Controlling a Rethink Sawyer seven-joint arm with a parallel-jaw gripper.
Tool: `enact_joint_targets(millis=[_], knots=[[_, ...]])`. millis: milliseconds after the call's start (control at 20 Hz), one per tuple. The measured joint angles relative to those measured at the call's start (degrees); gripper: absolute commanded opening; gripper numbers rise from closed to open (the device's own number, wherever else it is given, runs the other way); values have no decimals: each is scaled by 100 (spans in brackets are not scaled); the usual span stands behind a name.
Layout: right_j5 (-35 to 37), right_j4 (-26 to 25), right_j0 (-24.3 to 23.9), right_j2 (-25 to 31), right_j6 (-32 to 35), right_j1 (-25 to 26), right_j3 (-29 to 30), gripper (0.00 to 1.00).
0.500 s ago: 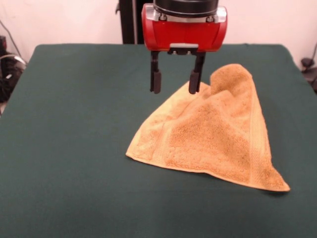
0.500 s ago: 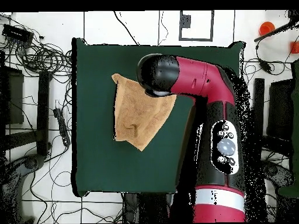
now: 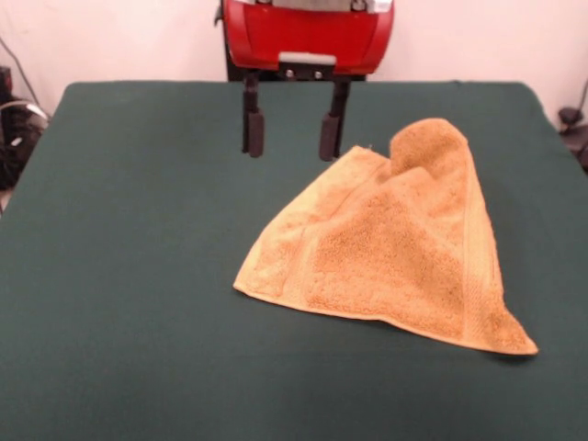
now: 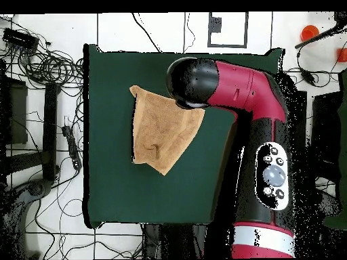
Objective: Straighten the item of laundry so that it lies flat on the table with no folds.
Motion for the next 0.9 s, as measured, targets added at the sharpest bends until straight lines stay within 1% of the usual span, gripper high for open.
enact_joint_targets(millis=[550, 900], knots=[[0, 0, 2, -49, 0, -12, 3, 100], [-1, 1, 7, -60, 0, -12, 103, 100]])
